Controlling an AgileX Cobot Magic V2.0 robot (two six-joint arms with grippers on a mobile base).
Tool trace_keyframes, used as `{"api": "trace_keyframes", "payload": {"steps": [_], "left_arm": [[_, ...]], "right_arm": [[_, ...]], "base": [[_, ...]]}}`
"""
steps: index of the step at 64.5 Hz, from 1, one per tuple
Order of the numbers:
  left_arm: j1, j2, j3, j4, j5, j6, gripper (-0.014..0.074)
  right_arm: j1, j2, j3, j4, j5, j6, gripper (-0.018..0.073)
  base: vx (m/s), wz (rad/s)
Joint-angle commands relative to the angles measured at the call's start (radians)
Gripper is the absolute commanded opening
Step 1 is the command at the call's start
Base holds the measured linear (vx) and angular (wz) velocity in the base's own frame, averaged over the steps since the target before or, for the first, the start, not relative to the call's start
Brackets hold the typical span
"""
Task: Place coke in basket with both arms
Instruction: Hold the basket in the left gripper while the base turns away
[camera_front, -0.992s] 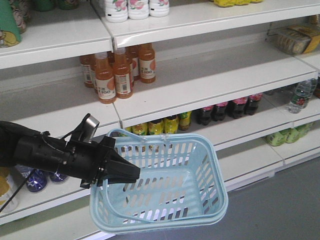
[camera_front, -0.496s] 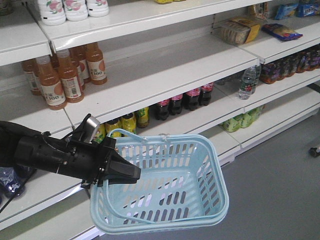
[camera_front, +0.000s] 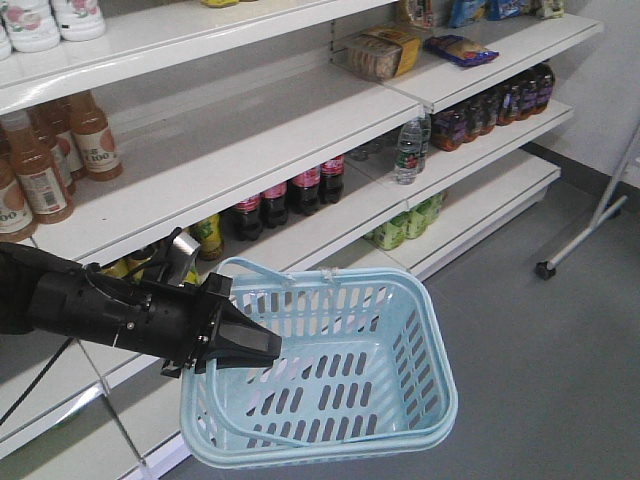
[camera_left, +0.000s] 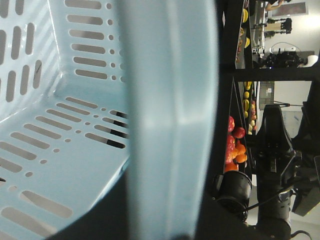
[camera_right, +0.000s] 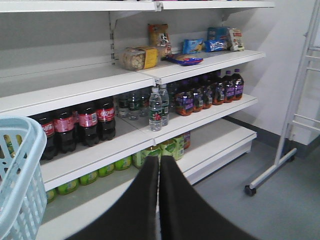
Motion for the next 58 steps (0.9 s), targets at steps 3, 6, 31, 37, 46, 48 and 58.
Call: {"api": "trace_keyframes", "payload": {"steps": [3,6,31,37,46,48,58], "left_arm": [[-0.004,-0.047,-0.020,-0.084,0.069,0.010,-0.0006],[-0.004,-0.047,-0.020,-0.084,0.069,0.010,-0.0006],[-0.004,-0.047,-0.020,-0.084,0.069,0.010,-0.0006],[-0.004,-0.047,-0.020,-0.084,0.069,0.010,-0.0006],[-0.004,-0.047,-0.020,-0.084,0.069,0.010,-0.0006],[-0.004,-0.047,-0.020,-0.084,0.069,0.010,-0.0006],[-0.004,-0.047,-0.020,-0.084,0.069,0.010,-0.0006]], "right_arm": [[-0.006,-0.018,0.011,-0.007,-0.078,-0.005,-0.0009],[-0.006,-0.018,0.011,-0.007,-0.078,-0.005,-0.0009],[-0.006,-0.018,0.011,-0.007,-0.078,-0.005,-0.0009],[-0.006,-0.018,0.011,-0.007,-0.078,-0.005,-0.0009],[-0.006,-0.018,0.011,-0.007,-0.078,-0.005,-0.0009],[-0.006,-0.018,0.011,-0.007,-0.078,-0.005,-0.0009],[-0.006,-0.018,0.011,-0.007,-0.078,-0.005,-0.0009]], "base": [[-0.02,-0.35],[-0.02,-0.35],[-0.02,-0.33],[-0.01,-0.35],[-0.01,-0.35],[-0.01,-0.34],[-0.01,-0.35]]}}
